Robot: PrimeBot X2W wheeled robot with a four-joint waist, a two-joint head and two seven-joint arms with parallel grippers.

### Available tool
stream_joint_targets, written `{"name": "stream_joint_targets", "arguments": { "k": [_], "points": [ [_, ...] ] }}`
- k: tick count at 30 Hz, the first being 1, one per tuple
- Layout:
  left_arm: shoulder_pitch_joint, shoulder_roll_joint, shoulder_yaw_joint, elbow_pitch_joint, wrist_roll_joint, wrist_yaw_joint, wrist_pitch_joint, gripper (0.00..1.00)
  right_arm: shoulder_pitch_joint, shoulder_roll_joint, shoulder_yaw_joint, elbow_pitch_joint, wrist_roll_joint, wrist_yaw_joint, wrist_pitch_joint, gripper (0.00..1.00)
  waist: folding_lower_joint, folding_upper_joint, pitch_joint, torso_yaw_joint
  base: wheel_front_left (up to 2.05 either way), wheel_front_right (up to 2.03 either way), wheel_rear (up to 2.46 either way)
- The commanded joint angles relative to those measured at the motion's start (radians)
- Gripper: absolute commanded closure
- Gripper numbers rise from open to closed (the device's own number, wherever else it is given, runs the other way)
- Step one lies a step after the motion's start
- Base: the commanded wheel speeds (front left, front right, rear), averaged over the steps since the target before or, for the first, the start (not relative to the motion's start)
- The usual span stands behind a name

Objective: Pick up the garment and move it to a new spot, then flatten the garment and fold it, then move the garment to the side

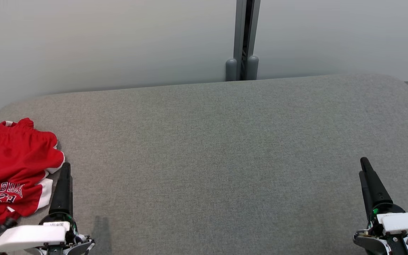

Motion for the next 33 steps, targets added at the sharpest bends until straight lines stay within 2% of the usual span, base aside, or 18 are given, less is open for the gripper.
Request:
{"name": "stream_joint_targets", "arguments": {
  "k": [1, 16, 25, 33],
  "points": [
    [-0.040, 0.013, -0.006, -0.024, 0.044, 0.003, -0.008, 0.00, -0.036, -0.016, 0.003, -0.024, -0.047, 0.000, -0.013, 0.00, 0.0000, -0.0001, 0.000, 0.000, 0.00, 0.00, 0.00],
    [-0.076, 0.064, -0.081, -0.087, 0.431, 0.050, -0.071, 0.00, -0.072, -0.045, 0.014, -0.085, -0.461, 0.000, -0.047, 0.00, 0.0000, -0.0001, -0.002, 0.005, 0.00, 0.00, 0.00],
    [-0.075, 0.100, -0.122, -0.083, 0.601, 0.079, -0.102, 0.00, -0.066, -0.053, 0.037, -0.085, -0.636, 0.000, -0.064, 0.00, 0.0000, -0.0001, -0.006, 0.006, 0.00, 0.00, 0.00],
    [-0.069, 0.124, -0.145, -0.067, 0.705, 0.099, -0.114, 0.00, -0.064, -0.053, 0.046, -0.064, -0.750, 0.000, -0.083, 0.00, 0.0000, -0.0001, -0.010, 0.008, 0.00, 0.00, 0.00]
  ]
}}
